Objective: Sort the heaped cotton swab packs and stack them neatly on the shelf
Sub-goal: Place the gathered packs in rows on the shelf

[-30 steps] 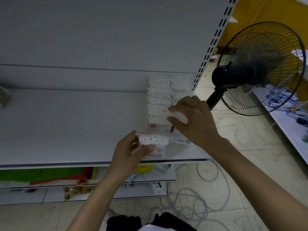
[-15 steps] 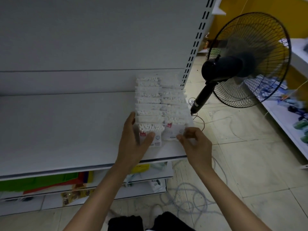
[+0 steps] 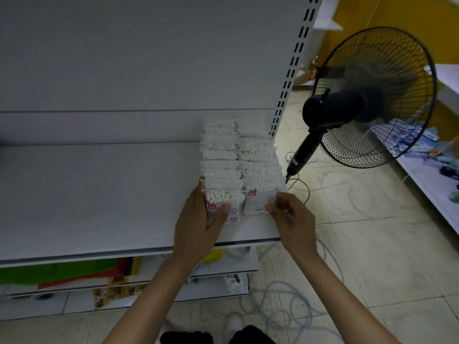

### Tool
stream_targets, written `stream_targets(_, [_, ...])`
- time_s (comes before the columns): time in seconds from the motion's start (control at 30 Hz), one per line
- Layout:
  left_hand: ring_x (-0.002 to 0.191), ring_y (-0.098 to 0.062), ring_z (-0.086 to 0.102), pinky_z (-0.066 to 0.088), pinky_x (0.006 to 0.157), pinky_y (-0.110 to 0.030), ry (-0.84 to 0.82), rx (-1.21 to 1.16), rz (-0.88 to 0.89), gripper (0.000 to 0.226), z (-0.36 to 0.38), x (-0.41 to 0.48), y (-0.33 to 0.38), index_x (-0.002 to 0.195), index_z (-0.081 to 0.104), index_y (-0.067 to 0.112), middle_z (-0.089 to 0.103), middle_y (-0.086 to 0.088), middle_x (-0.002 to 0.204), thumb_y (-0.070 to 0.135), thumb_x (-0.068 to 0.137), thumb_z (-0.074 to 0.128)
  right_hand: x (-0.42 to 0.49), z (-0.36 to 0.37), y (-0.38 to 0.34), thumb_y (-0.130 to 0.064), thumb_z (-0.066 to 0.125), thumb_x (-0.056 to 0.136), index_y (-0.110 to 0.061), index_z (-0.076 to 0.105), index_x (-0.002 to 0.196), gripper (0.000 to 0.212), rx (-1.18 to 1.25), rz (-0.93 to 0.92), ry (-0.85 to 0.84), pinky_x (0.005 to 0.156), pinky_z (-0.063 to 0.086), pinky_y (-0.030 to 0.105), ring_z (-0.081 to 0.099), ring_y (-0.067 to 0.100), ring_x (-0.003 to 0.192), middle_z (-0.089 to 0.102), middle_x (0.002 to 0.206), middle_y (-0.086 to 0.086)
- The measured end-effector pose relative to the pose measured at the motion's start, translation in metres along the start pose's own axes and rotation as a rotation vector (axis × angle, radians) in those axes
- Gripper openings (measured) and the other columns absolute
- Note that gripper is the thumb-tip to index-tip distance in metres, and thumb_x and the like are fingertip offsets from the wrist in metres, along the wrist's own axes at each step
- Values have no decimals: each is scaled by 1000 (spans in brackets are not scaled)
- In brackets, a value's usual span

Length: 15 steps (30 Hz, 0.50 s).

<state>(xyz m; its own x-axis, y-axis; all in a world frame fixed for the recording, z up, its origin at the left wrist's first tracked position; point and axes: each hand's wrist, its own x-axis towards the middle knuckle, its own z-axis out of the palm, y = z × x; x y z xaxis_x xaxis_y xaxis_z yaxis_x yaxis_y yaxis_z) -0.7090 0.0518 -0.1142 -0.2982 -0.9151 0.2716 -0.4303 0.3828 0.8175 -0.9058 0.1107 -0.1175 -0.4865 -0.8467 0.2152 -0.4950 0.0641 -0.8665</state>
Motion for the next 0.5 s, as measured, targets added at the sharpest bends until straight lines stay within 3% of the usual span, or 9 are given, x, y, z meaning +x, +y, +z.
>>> stream_targets(0.17, [129, -16, 45, 40, 106, -35, -7, 36, -15, 82, 1, 1, 3, 146, 35, 16, 46, 1, 143, 71, 86, 41, -2, -1, -1, -14, 70, 84, -7, 65, 107, 24, 10, 0, -18, 72, 41, 2, 56, -11, 83, 63, 89, -8])
stream_targets(0.33, [136, -13, 34, 33, 107, -30, 89, -38, -110, 97, 0, -5, -1, 150, 18, 23, 32, 5, 149, 56, 76, 71, -7, -6, -9, -13, 70, 85, -12, 63, 113, 29, 43, -8, -32, 73, 40, 1, 58, -12, 87, 66, 94, -6])
stream_targets(0.4, [122, -16, 43, 37, 101, -26, 197, -37, -38, 80, -1, -8, -2, 137, 33, 25, 41, 1, 133, 49, 75, 77, -9, -10, -12, -14, 71, 84, -20, 57, 119, 38, 93, 32, -50, 74, 41, 1, 58, -10, 90, 65, 98, -10])
stream_targets(0.5, [96, -12, 46, 39, 84, -13, 268, 15, 61, 46, -3, -13, 1, 108, 43, 27, 42, 4, 106, 47, 75, 68, -16, -12, -11, -19, 74, 81, -23, 54, 122, 46, 97, 60, -4, 85, 41, 6, 56, 0, 104, 61, 111, -6])
